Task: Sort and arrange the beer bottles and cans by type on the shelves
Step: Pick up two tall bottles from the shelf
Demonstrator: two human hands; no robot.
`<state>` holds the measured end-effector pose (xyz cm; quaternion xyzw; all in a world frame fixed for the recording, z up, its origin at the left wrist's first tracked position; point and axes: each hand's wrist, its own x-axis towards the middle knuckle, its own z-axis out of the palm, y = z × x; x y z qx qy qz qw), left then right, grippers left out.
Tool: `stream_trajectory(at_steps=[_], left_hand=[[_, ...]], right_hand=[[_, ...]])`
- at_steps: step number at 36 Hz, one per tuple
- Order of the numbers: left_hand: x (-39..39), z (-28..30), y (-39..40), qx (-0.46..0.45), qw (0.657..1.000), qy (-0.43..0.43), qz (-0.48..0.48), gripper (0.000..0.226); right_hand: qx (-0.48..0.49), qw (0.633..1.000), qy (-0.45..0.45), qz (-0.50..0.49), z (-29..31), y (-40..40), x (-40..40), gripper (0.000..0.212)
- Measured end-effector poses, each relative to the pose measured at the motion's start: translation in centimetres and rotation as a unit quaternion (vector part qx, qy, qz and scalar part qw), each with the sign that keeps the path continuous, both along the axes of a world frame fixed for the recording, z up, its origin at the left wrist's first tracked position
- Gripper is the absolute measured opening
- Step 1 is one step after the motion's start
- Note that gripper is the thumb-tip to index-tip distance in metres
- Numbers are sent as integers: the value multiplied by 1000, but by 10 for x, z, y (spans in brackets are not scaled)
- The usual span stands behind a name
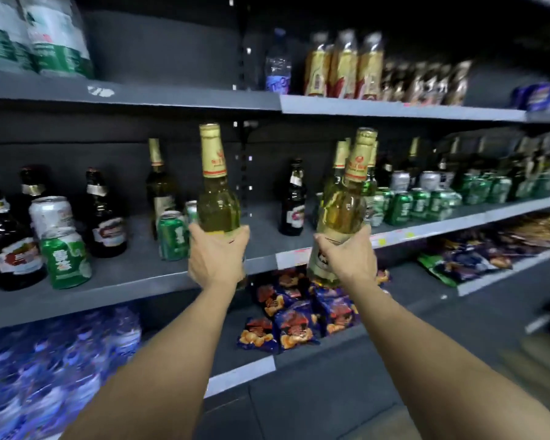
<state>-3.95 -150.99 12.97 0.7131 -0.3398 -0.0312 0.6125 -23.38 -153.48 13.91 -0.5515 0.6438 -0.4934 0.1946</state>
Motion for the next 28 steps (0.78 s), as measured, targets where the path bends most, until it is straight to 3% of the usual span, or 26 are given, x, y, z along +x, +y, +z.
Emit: stream_trajectory(at_steps=[5, 15, 28], left_hand=[[-90, -13, -9, 28, 997, 3, -74, 72], [-239, -28, -74, 56, 982, -12, -181, 74], [-398, -17, -244, 75, 965, 6, -249, 73]], right_hand=[[39, 996, -32, -75, -18, 13, -86, 71], [52, 982, -9, -182, -32, -3, -240, 72], [40, 971, -8, -237, -24, -154, -397, 78]])
